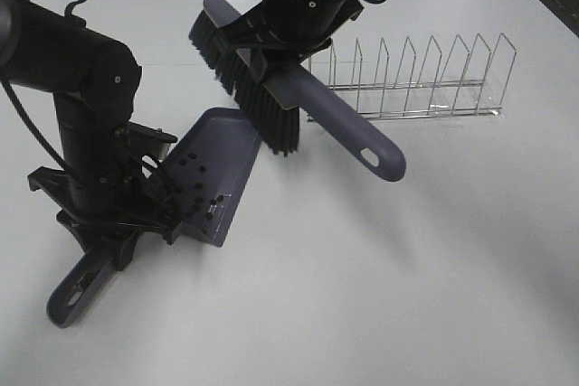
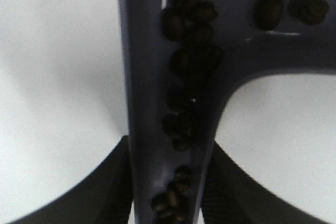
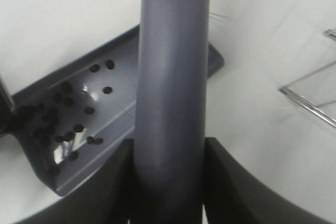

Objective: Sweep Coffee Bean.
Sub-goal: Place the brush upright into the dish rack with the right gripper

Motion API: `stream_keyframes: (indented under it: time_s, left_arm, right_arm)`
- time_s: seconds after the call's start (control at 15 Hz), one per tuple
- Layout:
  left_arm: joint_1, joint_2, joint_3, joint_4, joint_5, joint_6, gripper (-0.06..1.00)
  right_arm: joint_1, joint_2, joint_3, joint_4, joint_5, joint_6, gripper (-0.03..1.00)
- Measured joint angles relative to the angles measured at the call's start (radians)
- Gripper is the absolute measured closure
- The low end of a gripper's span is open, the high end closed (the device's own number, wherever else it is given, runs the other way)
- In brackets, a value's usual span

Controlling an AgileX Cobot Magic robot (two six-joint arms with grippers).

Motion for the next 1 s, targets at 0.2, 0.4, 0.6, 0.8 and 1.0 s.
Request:
stream_keyframes:
  time_s: [0.2,0.4,0.6,0.8,1.0]
  left_arm:
    - [0.000,0.000,0.000,-0.001,0.000,-0.038,0.62]
    - [0.016,0.000,0.000,-0.011,0.000,-0.099,0.62]
    - [0.042,0.000,0.000,-0.051,0.000,-0.106,0.62]
    - [0.048,0.000,0.000,-0.075,0.000,-0.107,0.62]
    - [0.049,0.000,0.000,-0.081,-0.006,-0.150,0.62]
  right_arm:
    - [0.000,-0.028,-0.001,-0.145,0.087,0.092,0.66]
    - [0.000,-0.073,-0.001,-0.257,0.218,0.146,0.66]
    - [0.000,-0.150,0.041,-0.283,0.307,0.172,0.66]
    - [-0.014,-0.246,0.200,-0.294,0.279,0.218,0.66]
    - [-0.107,-0.313,0.346,-0.290,0.238,0.261,0.66]
